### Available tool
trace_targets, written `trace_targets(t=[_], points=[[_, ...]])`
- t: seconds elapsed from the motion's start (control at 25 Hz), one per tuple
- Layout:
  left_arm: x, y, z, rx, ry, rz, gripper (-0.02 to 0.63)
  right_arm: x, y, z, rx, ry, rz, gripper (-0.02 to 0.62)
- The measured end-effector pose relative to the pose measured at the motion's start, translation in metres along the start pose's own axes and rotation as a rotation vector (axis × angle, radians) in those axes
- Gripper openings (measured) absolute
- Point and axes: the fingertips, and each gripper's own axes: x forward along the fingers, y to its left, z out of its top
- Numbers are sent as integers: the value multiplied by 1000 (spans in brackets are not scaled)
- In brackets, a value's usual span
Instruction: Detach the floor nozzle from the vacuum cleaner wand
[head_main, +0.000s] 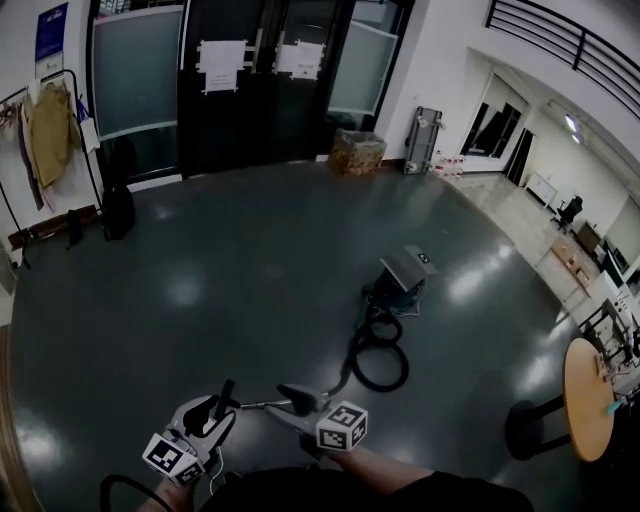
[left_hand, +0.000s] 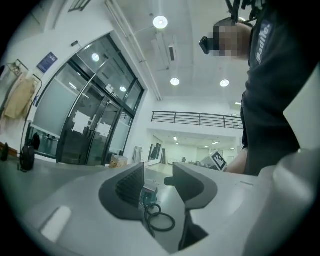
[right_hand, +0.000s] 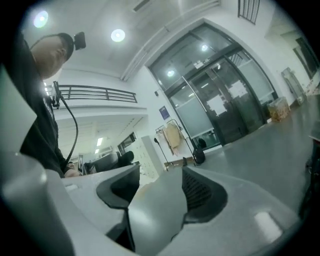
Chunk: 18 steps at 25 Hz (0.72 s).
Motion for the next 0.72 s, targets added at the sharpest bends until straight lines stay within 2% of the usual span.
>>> trace_targets(t=[0.16, 0.32, 0.48, 0.6, 0.72], points=[[21, -36, 6, 21, 0, 53, 167, -23, 24, 20, -53, -41, 113, 258], [41, -80, 3, 29, 30, 102, 136, -65, 33, 38, -81, -82, 164, 222], [56, -120, 17, 53, 27, 87, 87, -98, 45, 48, -92, -98, 205, 179], [52, -125, 8, 83, 64, 96, 48, -107, 56, 52, -92, -113, 224, 150], [54, -130, 13, 101, 69, 65, 15, -105, 63, 58, -101, -126, 223, 136]])
